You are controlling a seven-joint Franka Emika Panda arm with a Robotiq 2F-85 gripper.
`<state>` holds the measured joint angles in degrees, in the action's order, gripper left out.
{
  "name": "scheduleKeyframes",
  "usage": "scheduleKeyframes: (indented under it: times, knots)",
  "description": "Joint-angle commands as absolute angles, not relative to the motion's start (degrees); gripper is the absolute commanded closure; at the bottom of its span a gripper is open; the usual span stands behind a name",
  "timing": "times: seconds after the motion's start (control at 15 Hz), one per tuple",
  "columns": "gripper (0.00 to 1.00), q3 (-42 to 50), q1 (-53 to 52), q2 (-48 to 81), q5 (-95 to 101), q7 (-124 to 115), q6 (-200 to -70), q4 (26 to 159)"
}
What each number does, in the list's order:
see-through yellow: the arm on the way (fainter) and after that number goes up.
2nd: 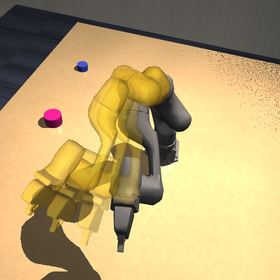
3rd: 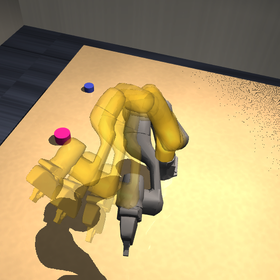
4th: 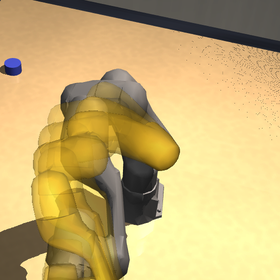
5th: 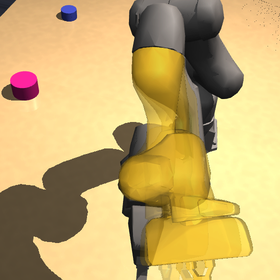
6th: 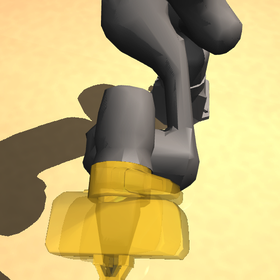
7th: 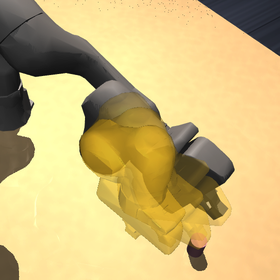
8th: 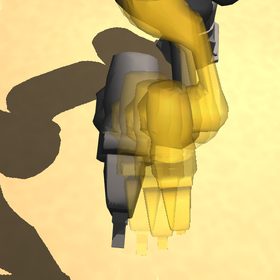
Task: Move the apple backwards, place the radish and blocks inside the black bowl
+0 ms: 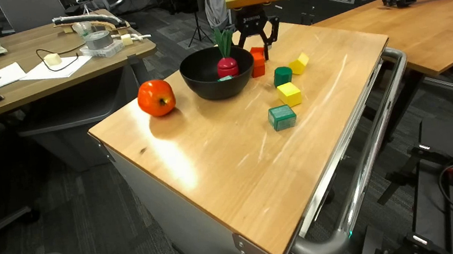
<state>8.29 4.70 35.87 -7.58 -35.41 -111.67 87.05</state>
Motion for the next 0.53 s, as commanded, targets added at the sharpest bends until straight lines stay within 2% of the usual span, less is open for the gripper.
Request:
scheduleKeyframes:
  times: [0.0,0.13,0.47]
  knots:
    - [0.72,8.2,5.1,36.6,-10.0,-36.8,-110.6,85.4]
    - [0.81,8.6,4.9,35.7,-9.8,-37.0,-112.0,85.9]
    - [0.81,8.5,3.8,24.6,-7.3,-31.3,-118.7,93.6]
